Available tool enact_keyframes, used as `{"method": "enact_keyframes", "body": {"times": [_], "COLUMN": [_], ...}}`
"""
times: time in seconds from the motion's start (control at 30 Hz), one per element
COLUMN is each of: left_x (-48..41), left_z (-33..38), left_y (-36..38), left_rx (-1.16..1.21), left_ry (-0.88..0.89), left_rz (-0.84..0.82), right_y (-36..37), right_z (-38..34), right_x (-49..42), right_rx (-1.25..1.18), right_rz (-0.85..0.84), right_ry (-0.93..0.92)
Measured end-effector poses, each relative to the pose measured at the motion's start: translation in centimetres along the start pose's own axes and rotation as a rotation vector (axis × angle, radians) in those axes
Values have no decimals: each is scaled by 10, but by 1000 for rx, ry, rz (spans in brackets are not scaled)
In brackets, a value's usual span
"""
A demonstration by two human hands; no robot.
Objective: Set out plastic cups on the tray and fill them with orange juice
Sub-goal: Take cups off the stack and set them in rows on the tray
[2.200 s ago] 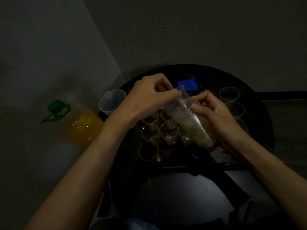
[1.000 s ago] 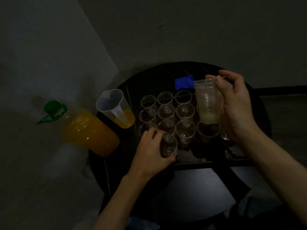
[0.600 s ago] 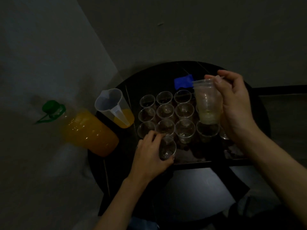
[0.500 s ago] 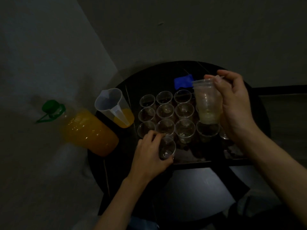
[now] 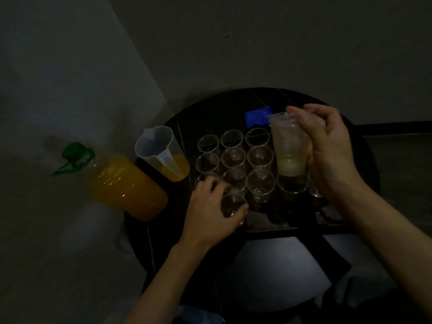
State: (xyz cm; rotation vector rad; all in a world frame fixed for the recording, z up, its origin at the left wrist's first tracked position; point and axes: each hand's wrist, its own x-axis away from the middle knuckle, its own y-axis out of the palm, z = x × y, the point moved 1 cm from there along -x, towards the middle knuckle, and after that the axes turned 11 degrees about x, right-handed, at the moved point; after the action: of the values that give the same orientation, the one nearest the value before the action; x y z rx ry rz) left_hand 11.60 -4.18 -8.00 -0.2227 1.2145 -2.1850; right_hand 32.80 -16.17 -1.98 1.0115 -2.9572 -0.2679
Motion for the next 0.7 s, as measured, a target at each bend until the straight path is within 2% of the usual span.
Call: {"method": "enact_keyframes", "body": {"times": [0.13,0.23,0.37,0.43,0.57,0.7], "left_x": [-29,-58,-94,-108,-124,-124], "left_z": [26,57,89,98,99,97], "left_y": [-22,-40,-55,-60,-64,-64], "left_rx": [317,452,470,396,323,318], "left_ry": [8,87,134,173,213,194], "left_rz": [42,-22,-242,-309,-397,-392], "right_y": [0,0,-4,-6,-11,-12], "right_z": [2,1,3,1,-1,1], "right_x": [2,4,7,7,3,2], "right_rx": [10,40,84,116,166,171], "right_rz": [-12,-67,-162,-184,-225,-267], "right_ry": [7,6,25,26,21,23]}}
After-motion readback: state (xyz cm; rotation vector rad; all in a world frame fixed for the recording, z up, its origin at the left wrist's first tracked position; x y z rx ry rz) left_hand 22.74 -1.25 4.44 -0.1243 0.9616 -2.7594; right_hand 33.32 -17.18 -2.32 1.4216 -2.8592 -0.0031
